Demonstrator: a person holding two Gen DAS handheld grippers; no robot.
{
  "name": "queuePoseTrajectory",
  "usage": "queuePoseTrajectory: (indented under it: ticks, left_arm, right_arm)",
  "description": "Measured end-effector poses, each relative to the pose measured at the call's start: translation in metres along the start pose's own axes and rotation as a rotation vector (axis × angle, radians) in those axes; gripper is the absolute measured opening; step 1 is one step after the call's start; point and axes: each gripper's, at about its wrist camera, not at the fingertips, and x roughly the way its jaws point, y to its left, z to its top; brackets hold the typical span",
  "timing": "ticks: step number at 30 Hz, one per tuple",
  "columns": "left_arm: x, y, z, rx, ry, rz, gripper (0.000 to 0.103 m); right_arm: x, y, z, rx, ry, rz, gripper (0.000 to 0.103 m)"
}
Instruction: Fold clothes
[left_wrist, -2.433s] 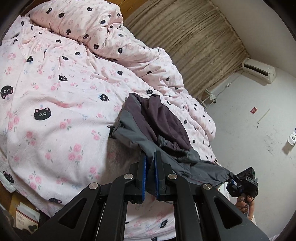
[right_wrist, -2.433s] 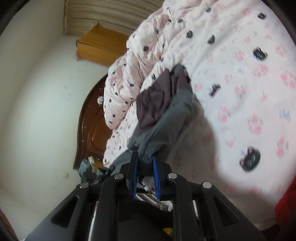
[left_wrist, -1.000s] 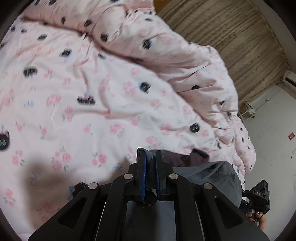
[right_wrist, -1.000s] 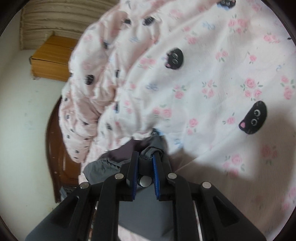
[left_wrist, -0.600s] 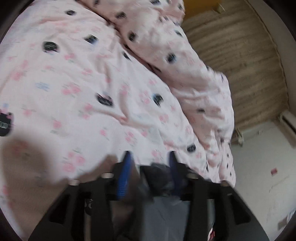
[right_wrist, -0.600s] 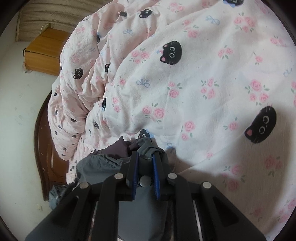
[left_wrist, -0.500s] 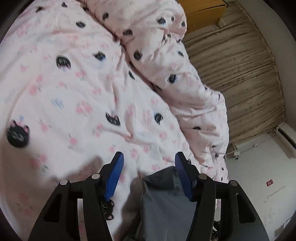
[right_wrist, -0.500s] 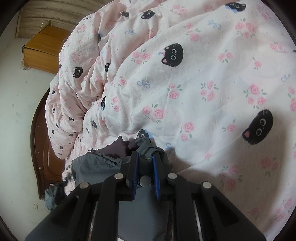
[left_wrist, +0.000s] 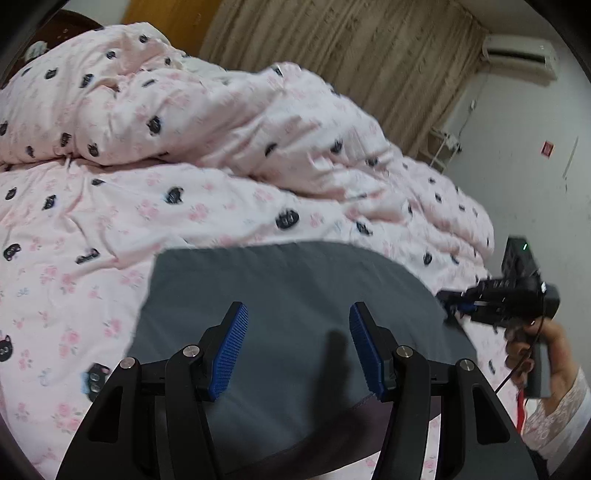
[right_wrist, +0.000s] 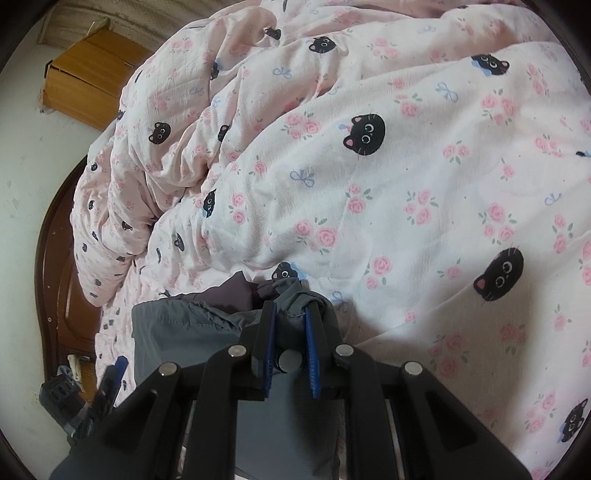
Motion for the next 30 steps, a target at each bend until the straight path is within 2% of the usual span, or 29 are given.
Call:
queuePoseTrajectory:
  ticks: [4, 6, 12, 13, 15, 16, 17, 23, 26, 28, 30]
  left_arm:
    - [0.029, 0.010, -0.010, -0.037, 0.072, 0.064, 0.052]
    - [0.035, 0.016, -0.012, -0.061, 0.079, 0.080, 0.052]
    - [0.042, 0.015, -0.014, -0.045, 0.086, 0.119, 0.052]
    - [0.042, 0.015, -0.014, -0.045, 0.088, 0.120, 0.052]
    - [0.043, 0.016, -0.014, -0.047, 0.091, 0.120, 0.052]
    - [0.044, 0.016, -0.014, -0.046, 0.092, 0.121, 0.052]
    - [0.045, 0.016, -0.014, -0.046, 0.092, 0.122, 0.052]
    - [0.043, 0.015, -0.013, -0.047, 0.090, 0.129, 0.052]
    - [0.042, 0.013, -0.012, -0.038, 0.088, 0.143, 0.052]
    - [0.043, 0.013, -0.012, -0.034, 0.088, 0.149, 0.052]
    - [0.043, 0.014, -0.013, -0.037, 0.089, 0.149, 0.053]
  right_arm:
    - [0.000, 0.002, 0.003, -0.008, 0.001, -0.015, 0.018]
    - [-0.004, 0.000, 0.008, 0.004, -0.005, 0.002, 0.018]
    - [-0.024, 0.005, 0.022, 0.021, -0.030, 0.074, 0.021]
    - [-0.028, 0.006, 0.024, 0.026, -0.034, 0.085, 0.025]
    - [-0.035, 0.011, 0.028, 0.026, -0.046, 0.103, 0.045]
    - [-0.039, 0.017, 0.027, 0.001, -0.058, 0.097, 0.062]
    - [-0.042, 0.024, 0.026, -0.023, -0.070, 0.092, 0.067]
    - [-0.059, 0.065, 0.017, -0.184, -0.135, 0.061, 0.066]
    - [-0.034, 0.110, -0.011, -0.359, -0.074, 0.076, 0.062]
    - [-0.011, 0.136, -0.033, -0.460, -0.022, 0.079, 0.052]
    - [0.011, 0.150, -0.051, -0.517, 0.005, 0.045, 0.044]
